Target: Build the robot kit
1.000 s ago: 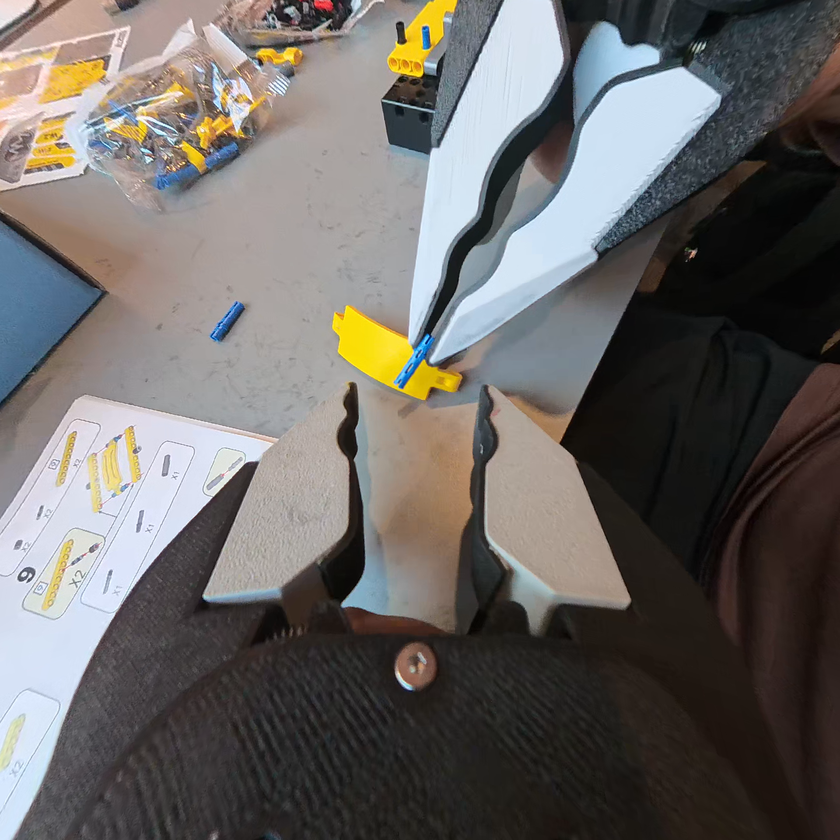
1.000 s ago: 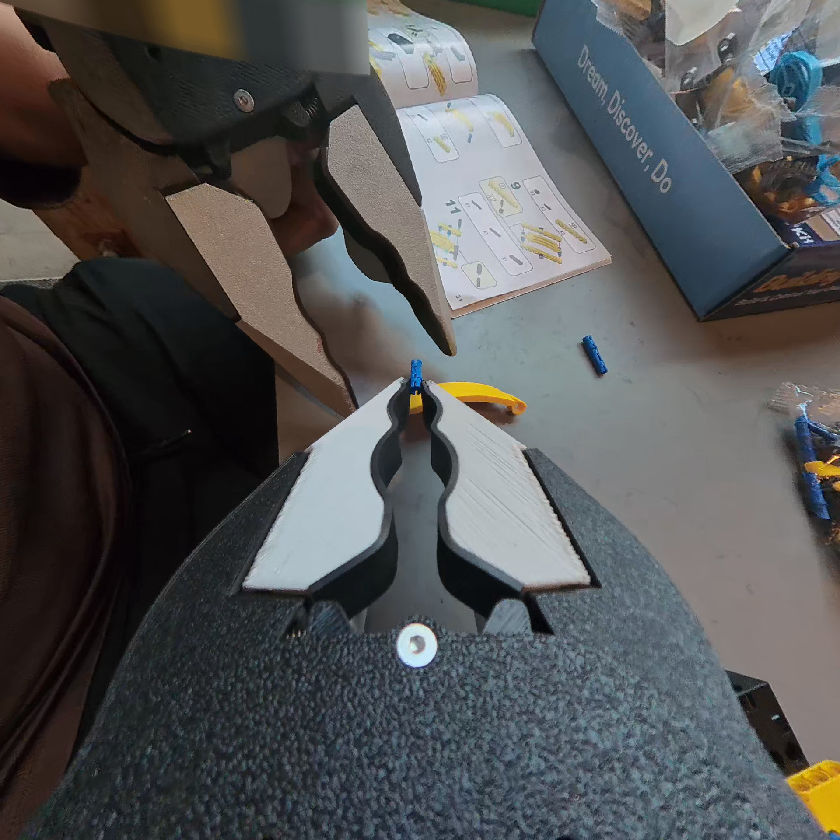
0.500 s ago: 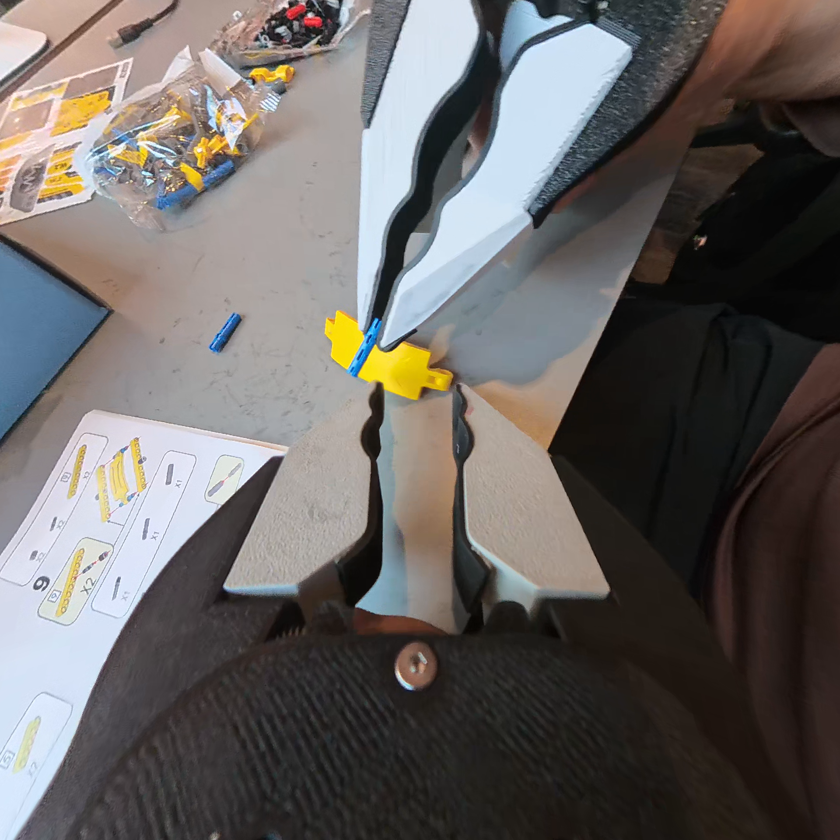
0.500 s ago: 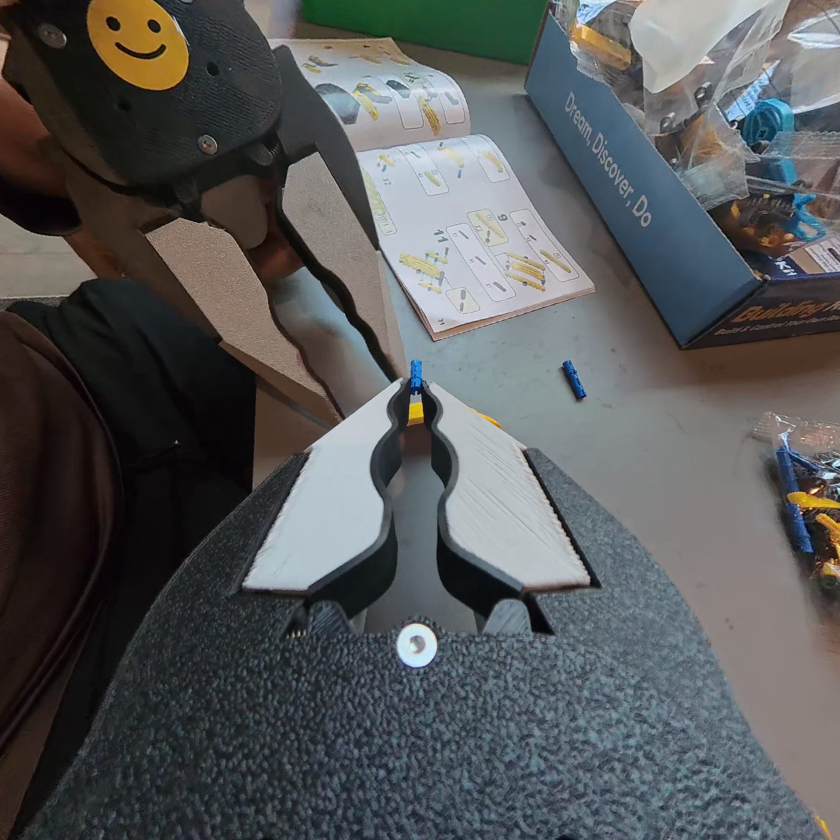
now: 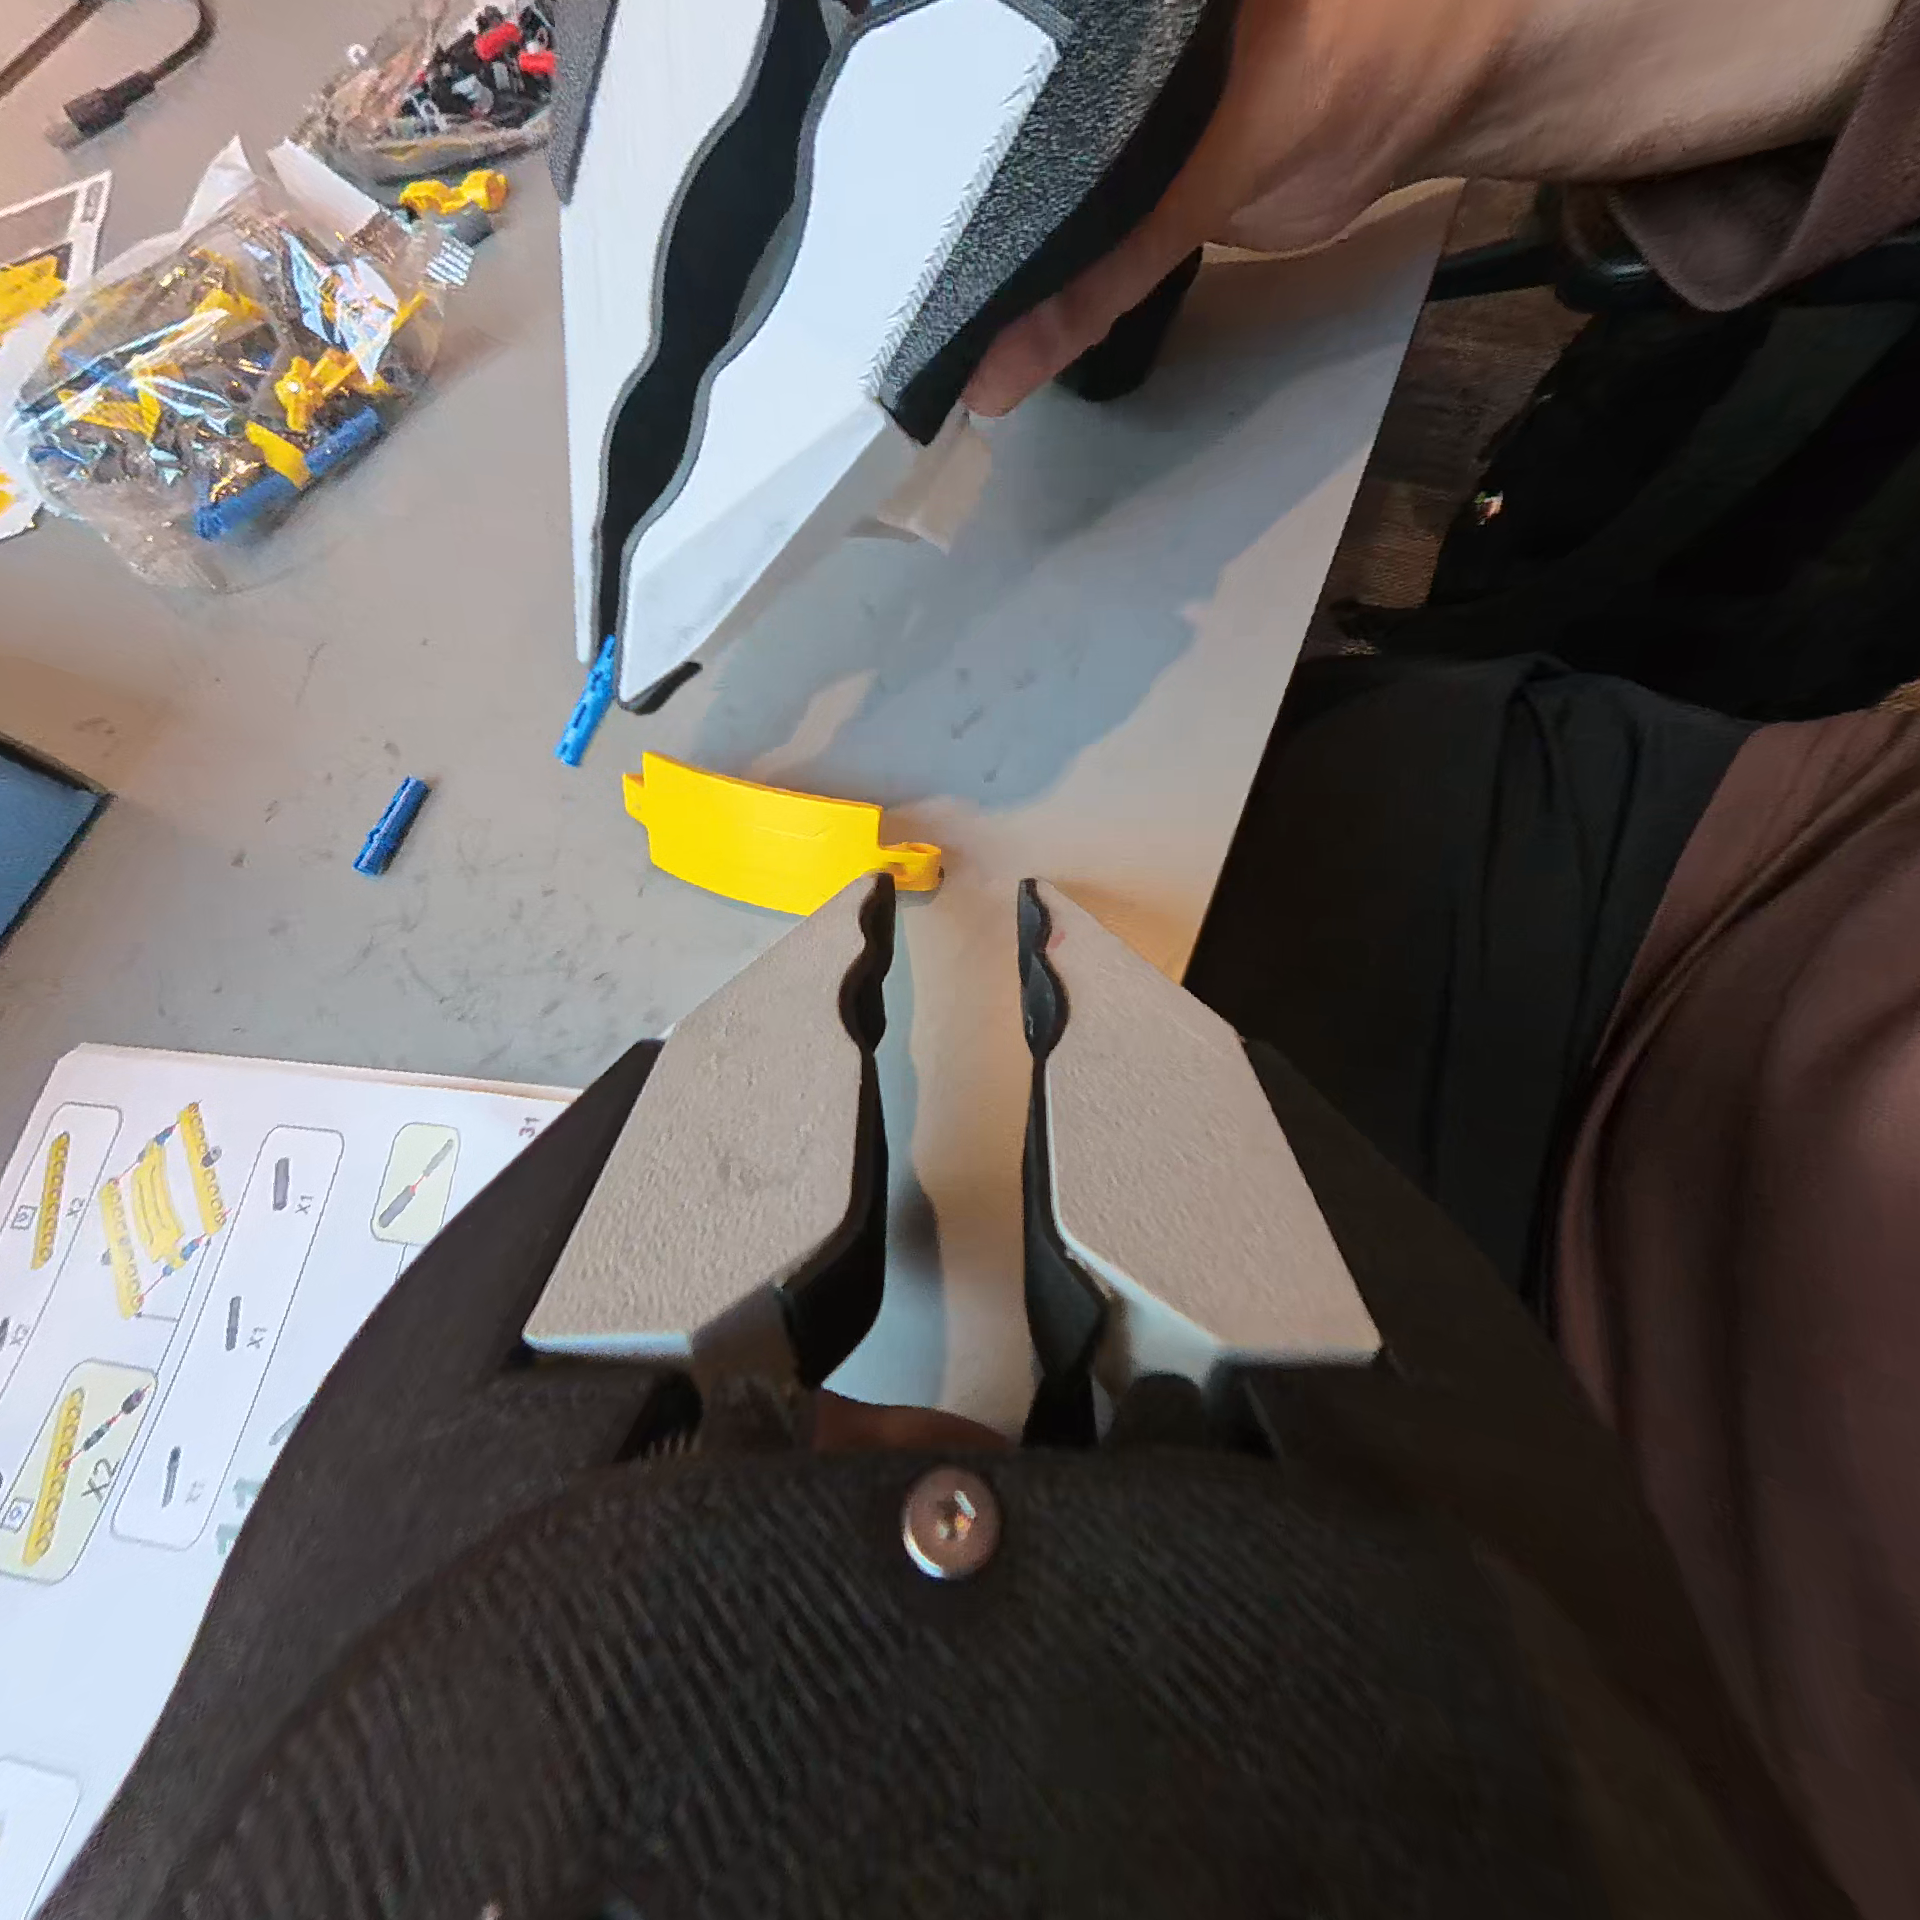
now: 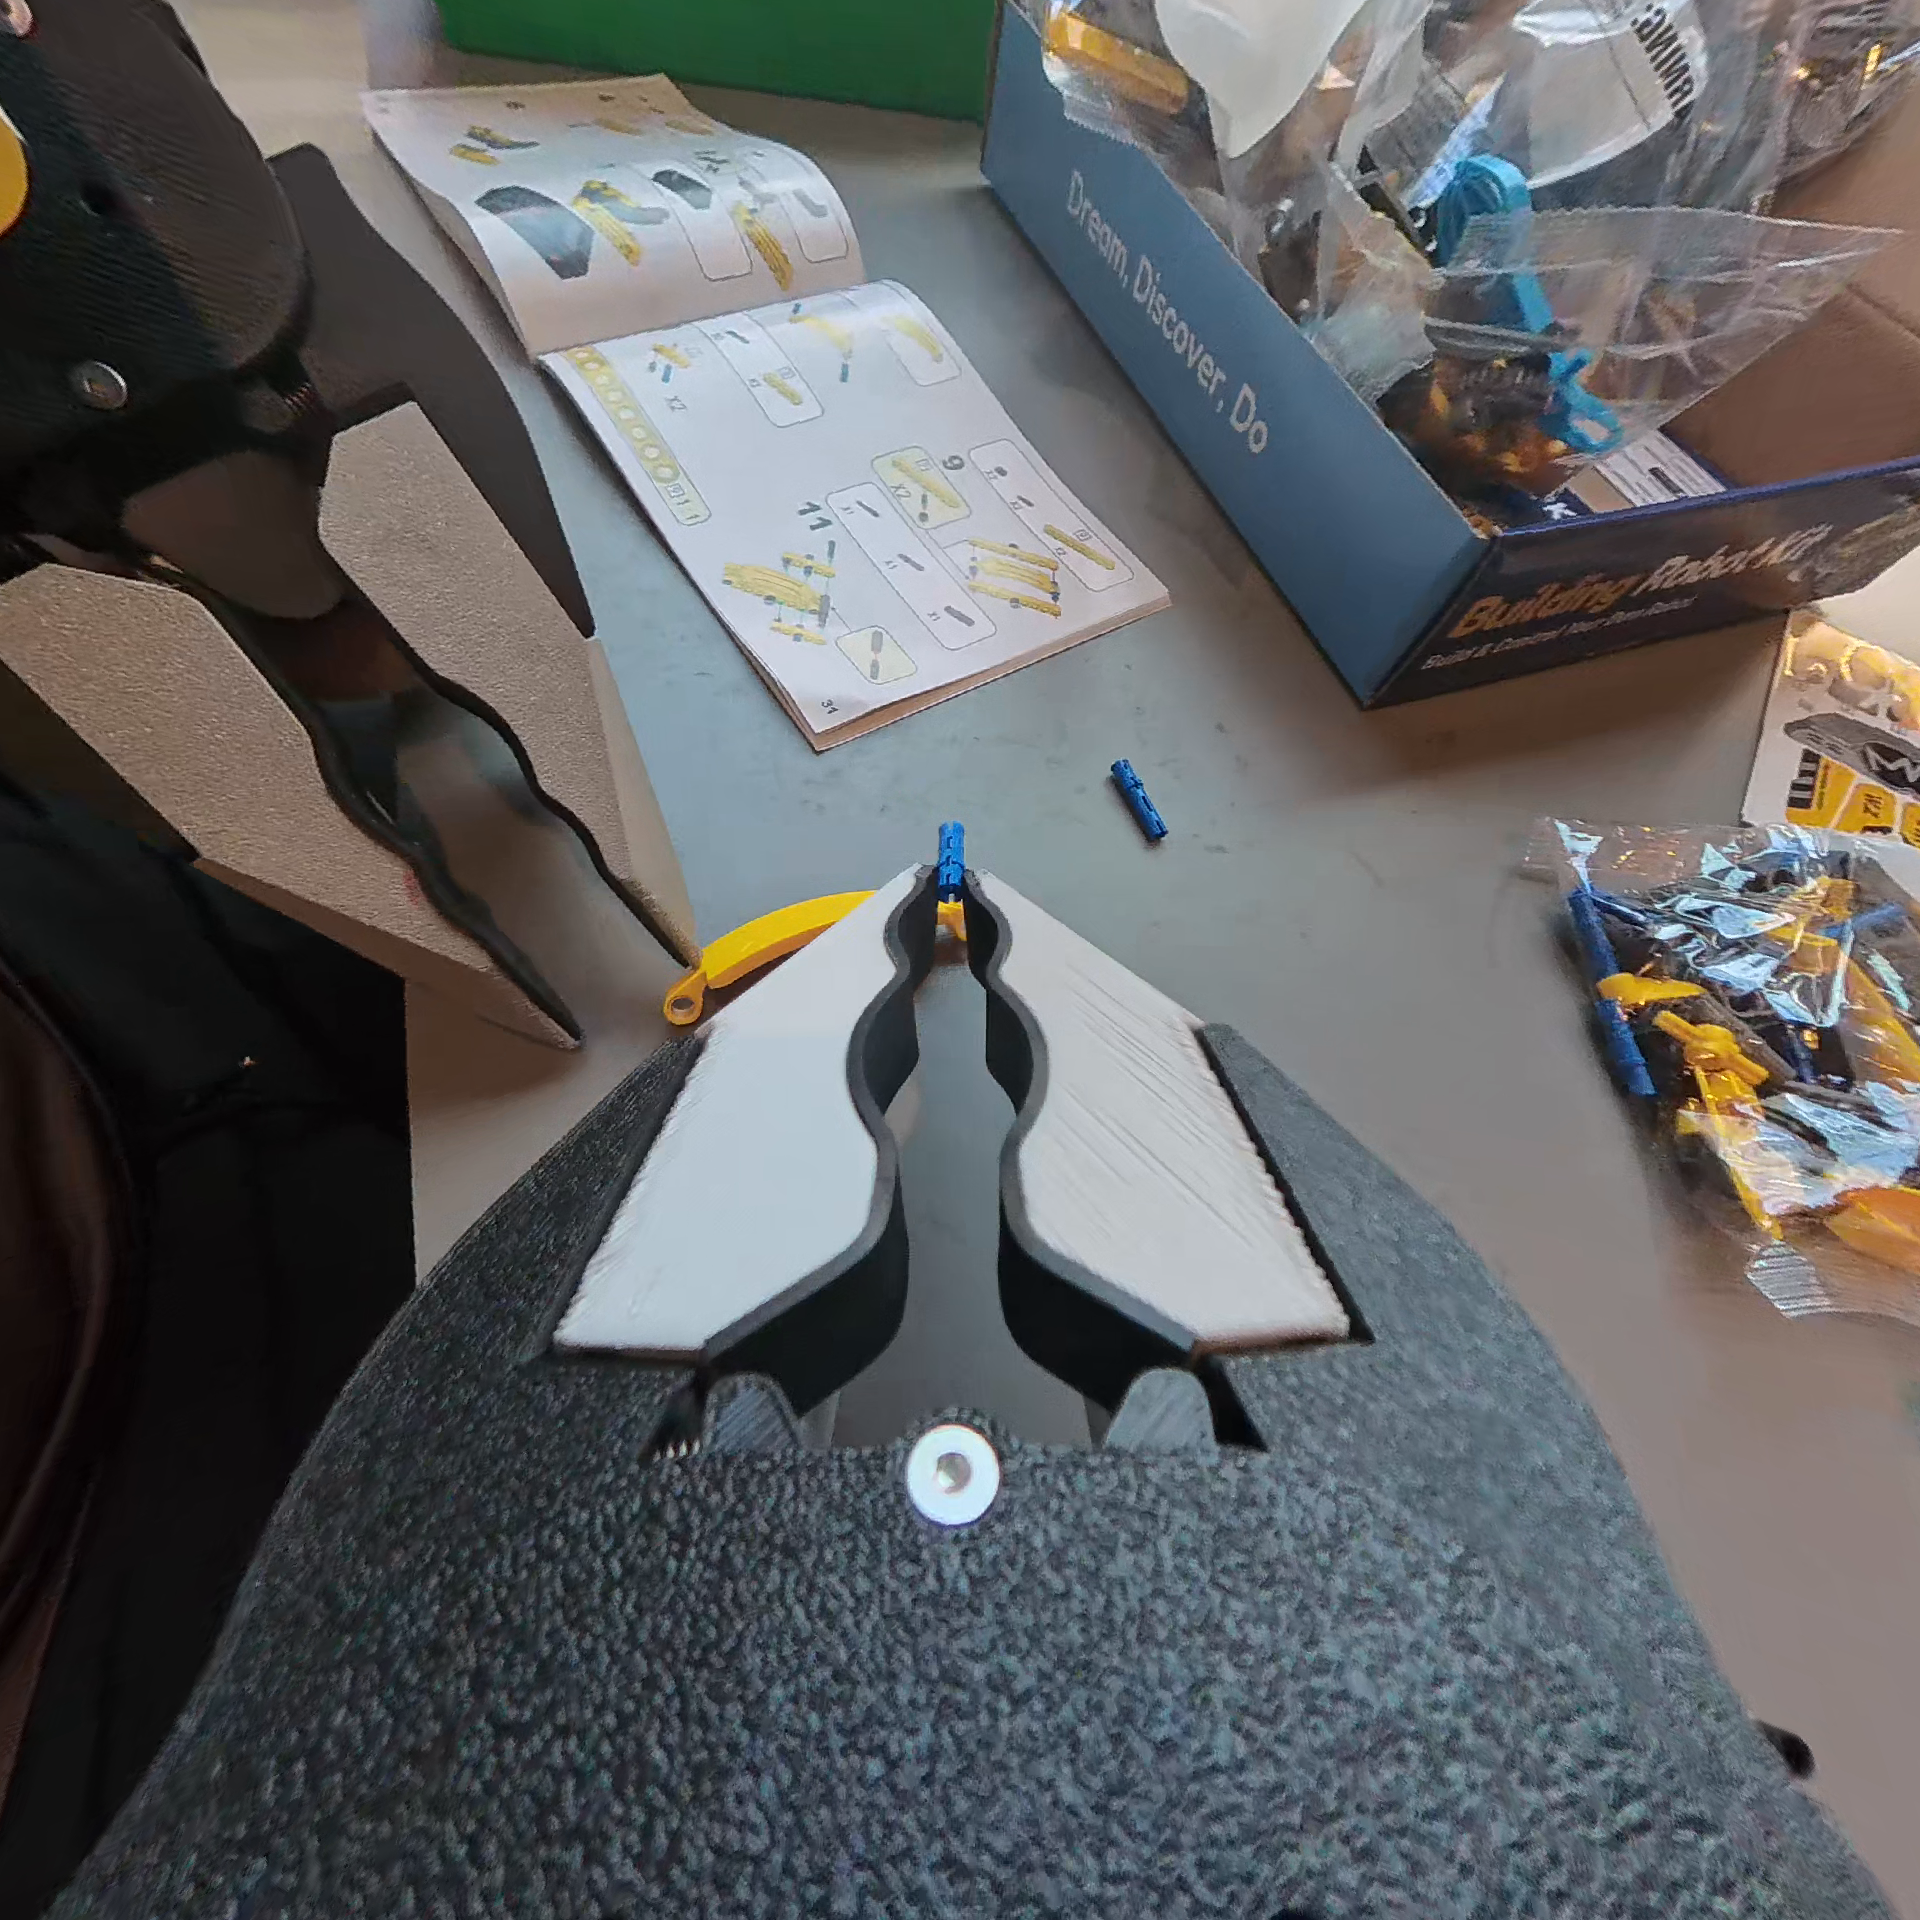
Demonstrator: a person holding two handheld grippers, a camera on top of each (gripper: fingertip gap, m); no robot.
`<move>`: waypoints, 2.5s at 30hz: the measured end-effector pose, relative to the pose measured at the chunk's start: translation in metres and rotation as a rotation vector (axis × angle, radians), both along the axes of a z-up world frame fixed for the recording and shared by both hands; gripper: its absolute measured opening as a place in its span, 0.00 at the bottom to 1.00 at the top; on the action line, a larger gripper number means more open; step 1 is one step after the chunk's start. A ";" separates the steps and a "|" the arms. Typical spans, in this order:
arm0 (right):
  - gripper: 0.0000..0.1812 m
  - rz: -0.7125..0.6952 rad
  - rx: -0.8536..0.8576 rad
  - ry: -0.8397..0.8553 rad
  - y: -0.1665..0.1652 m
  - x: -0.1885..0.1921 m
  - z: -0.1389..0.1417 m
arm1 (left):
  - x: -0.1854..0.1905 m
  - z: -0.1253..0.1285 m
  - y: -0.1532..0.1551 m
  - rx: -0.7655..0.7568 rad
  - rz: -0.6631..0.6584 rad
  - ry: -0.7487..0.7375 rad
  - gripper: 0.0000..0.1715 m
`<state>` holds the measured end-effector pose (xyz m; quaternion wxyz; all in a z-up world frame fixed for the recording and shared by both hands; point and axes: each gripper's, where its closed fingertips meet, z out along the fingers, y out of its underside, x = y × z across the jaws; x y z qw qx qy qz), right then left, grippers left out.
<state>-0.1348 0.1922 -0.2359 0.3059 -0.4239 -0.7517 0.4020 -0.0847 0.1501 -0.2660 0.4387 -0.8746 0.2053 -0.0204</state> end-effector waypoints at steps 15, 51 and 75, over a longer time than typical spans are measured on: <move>0.02 -0.039 0.011 -0.037 0.011 0.006 -0.006 | -0.028 0.016 0.019 0.050 0.267 -0.160 0.35; 0.02 -0.011 -0.004 -0.064 0.008 0.006 -0.009 | -0.043 -0.005 0.021 -0.060 0.351 -0.055 0.00; 0.02 -0.009 -0.007 -0.060 0.008 0.005 -0.008 | -0.044 -0.005 0.021 -0.056 0.350 -0.043 0.00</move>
